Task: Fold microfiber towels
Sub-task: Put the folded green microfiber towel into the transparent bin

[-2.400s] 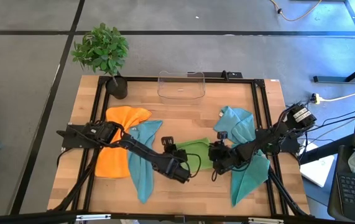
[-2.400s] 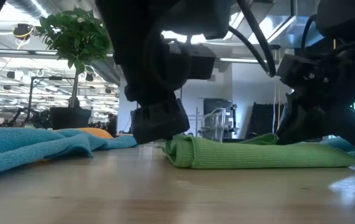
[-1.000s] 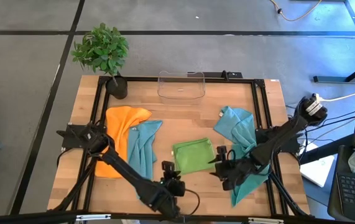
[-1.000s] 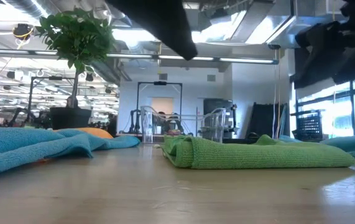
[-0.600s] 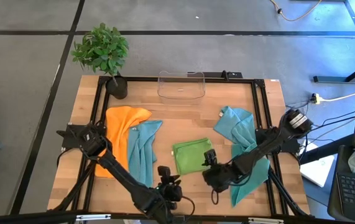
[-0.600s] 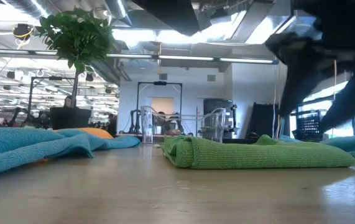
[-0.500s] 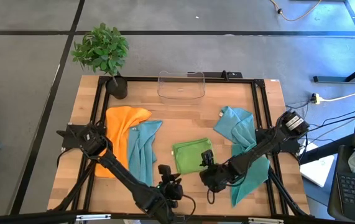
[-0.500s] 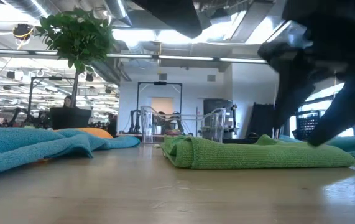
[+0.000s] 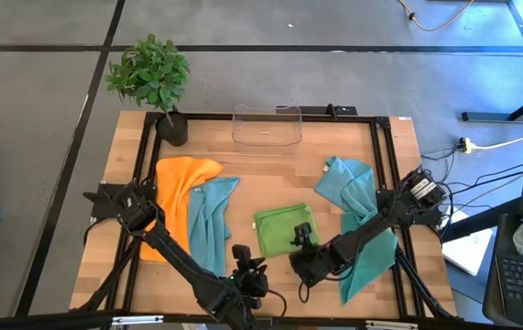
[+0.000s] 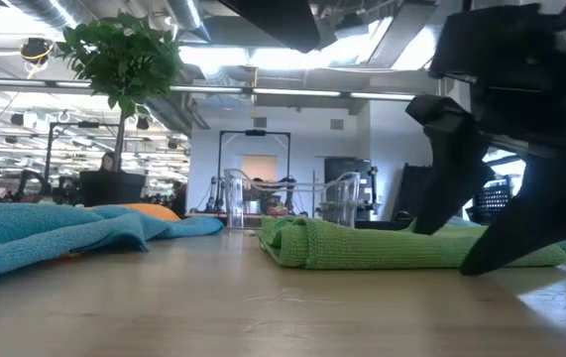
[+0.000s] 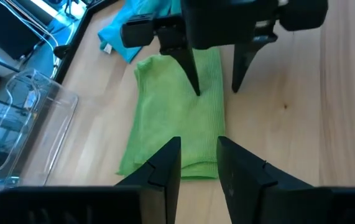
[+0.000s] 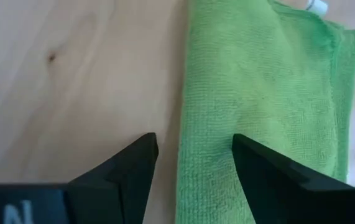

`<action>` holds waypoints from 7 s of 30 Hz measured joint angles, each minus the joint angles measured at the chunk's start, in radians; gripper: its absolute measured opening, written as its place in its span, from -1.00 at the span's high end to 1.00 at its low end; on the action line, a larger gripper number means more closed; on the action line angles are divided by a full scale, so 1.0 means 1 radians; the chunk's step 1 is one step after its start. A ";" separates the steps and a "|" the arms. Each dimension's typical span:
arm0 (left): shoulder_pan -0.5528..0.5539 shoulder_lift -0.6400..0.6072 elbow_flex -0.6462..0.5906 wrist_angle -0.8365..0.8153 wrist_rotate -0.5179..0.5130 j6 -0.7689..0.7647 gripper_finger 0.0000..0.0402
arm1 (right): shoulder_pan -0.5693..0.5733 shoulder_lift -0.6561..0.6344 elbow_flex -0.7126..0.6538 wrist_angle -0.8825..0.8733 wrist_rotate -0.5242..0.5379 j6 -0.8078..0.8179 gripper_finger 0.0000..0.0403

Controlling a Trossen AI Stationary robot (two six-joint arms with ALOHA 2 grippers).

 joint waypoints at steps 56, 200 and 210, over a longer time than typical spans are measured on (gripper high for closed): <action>-0.027 0.000 0.000 0.005 0.054 -0.073 0.53 | -0.166 0.002 0.013 0.049 -0.130 -0.236 0.97; 0.034 -0.002 0.000 -0.033 -0.009 -0.064 0.53 | -1.270 0.045 0.698 -0.415 -0.671 -0.850 -0.04; 0.097 -0.002 0.000 -0.037 -0.029 0.032 0.53 | -1.281 0.132 0.698 -0.359 -0.711 -0.874 -0.04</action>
